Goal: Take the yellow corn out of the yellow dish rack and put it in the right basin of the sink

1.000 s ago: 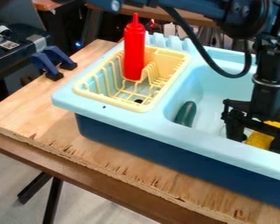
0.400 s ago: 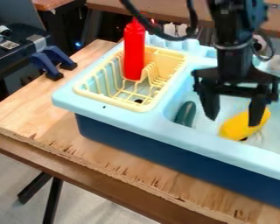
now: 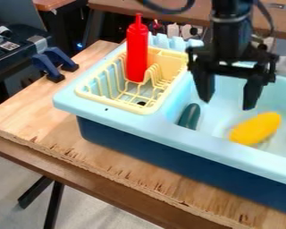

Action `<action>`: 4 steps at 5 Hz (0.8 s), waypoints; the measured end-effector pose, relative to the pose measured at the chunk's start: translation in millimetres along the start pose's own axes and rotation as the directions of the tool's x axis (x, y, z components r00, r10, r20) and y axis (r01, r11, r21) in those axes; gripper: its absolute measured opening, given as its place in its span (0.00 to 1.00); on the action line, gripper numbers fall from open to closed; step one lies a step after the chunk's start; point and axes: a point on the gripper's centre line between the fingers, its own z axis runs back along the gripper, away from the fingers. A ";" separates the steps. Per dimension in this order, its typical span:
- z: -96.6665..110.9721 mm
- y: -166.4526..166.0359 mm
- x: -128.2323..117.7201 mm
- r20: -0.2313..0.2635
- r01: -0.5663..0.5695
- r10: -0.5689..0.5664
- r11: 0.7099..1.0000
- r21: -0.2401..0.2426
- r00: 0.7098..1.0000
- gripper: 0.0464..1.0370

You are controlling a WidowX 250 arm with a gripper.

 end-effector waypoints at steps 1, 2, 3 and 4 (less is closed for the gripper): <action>2.2 4.8 -2.3 -0.076 0.044 -0.040 0.998 0.049 0.996 0.96; 1.2 5.1 -3.1 -0.084 0.050 -0.046 0.997 0.051 0.995 0.96; 1.2 5.1 -3.1 -0.084 0.050 -0.046 0.997 0.051 0.995 0.96; 1.2 4.6 -3.2 -0.084 0.052 -0.047 0.997 0.050 0.995 0.96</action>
